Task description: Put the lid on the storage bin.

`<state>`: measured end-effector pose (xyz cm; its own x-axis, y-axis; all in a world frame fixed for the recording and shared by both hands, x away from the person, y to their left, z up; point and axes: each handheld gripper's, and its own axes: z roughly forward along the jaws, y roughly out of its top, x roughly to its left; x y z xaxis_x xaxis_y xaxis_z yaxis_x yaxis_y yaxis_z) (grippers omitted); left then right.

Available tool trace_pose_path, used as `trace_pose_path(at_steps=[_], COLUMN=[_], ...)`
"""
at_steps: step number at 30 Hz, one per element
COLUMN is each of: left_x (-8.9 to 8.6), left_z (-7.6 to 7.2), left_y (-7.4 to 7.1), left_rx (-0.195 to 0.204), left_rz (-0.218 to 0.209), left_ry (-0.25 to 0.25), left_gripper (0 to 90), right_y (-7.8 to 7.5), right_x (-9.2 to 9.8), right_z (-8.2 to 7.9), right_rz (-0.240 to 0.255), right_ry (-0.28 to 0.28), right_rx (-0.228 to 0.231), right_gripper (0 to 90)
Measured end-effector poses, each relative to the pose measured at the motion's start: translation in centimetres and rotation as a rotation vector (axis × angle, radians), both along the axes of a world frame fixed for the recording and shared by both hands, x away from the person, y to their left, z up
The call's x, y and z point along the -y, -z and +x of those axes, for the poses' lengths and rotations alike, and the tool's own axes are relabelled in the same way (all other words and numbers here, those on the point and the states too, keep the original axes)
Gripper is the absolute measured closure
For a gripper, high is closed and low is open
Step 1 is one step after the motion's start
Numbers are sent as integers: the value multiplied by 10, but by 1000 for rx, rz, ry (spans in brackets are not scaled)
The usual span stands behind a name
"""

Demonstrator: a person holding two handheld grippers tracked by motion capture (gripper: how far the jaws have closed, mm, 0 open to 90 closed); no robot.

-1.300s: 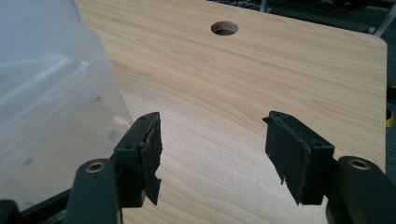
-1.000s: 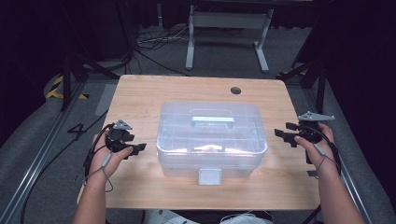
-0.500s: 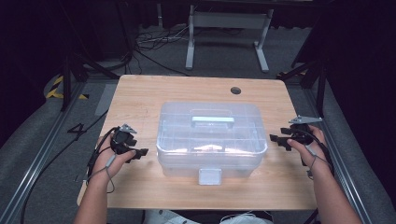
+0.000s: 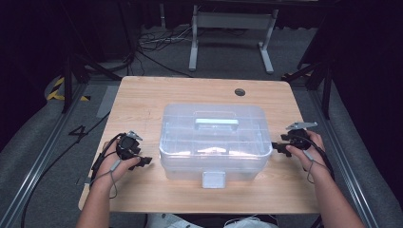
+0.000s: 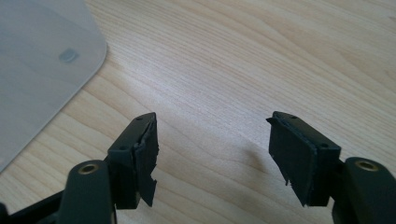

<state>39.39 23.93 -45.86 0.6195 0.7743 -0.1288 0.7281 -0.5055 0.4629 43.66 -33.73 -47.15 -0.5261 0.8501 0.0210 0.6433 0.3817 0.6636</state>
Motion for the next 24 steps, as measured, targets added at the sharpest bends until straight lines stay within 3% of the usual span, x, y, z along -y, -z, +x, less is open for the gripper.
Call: trace_pose_path(at_steps=[10,24], left_x=[3,4], left_z=[-1,-2], left_y=[1,1], left_rx=[-4,10], left_rz=[9,13], left_ry=[23,33], left_gripper=[303,303], right_y=[7,10], right_x=[-7,-11], right_z=[0,0], right_rz=[-37,-16], right_ry=[-22,-29], right_rx=[-7,8], right_gripper=[312,285])
